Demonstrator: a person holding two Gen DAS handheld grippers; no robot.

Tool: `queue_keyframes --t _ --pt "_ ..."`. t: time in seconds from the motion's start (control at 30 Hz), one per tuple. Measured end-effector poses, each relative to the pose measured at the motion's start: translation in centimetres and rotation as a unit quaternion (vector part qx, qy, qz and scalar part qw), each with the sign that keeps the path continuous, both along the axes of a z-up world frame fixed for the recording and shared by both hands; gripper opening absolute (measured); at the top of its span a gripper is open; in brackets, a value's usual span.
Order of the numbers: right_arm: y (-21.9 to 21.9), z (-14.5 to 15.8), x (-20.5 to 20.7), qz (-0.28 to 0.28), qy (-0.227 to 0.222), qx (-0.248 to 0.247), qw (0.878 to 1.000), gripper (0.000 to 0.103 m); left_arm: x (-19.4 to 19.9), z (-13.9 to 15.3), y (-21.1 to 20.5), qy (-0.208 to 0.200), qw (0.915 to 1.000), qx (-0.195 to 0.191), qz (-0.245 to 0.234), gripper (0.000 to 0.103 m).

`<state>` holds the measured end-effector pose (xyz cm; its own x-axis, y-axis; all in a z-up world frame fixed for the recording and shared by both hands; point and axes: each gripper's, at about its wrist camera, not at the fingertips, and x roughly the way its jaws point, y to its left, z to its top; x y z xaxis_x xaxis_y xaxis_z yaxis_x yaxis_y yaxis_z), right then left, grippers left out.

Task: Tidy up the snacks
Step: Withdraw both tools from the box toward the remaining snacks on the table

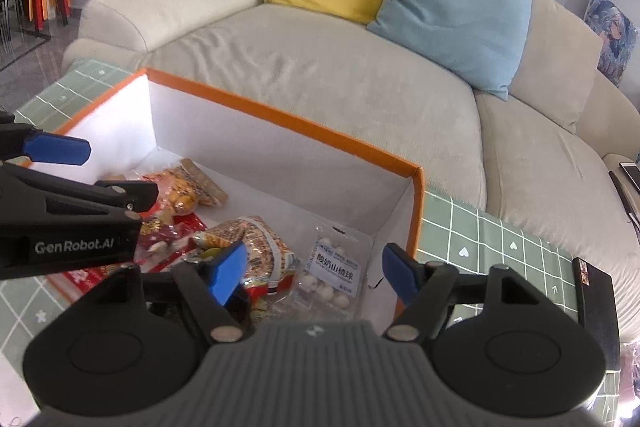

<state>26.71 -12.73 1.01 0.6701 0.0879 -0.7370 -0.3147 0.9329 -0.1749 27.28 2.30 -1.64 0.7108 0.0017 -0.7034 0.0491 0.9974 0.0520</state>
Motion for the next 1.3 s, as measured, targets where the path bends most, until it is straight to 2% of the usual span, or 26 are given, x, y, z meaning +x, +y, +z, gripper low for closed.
queue_keyframes --t 0.17,0.4,0.57,0.73,0.93,1.13,1.3 --pt "-0.7 1.5 -2.5 -0.01 -0.021 0.024 0.999 0.073 -2.3 1.5 0.1 -0.027 0.9994 0.019 0.007 0.078" --pt "-2.3 3.0 -6.4 -0.037 -0.049 0.079 0.995 0.074 -6.1 2.6 0.7 -0.057 0.9983 0.006 0.008 0.078" --pt "-2.8 2.8 -9.9 -0.045 -0.071 0.094 0.992 0.074 -8.9 2.6 0.7 -0.066 0.9978 0.007 0.004 0.078" --pt "-3.2 1.6 -13.2 -0.053 -0.077 0.104 0.99 0.074 -11.4 1.4 0.3 -0.057 0.9982 0.017 -0.005 0.078" --pt "-4.4 -1.0 -16.2 -0.073 -0.067 0.104 0.99 0.075 -13.8 -1.6 0.4 -0.028 0.9993 0.016 -0.02 0.078" --pt "-5.0 -4.7 -18.4 -0.097 -0.03 0.095 0.99 0.076 -15.5 -4.7 -0.1 0.008 0.9986 0.017 -0.049 0.078" --pt "-5.0 -6.9 -19.0 -0.092 -0.002 0.084 0.992 0.076 -15.9 -6.3 0.0 0.025 0.9978 0.018 -0.058 0.078"
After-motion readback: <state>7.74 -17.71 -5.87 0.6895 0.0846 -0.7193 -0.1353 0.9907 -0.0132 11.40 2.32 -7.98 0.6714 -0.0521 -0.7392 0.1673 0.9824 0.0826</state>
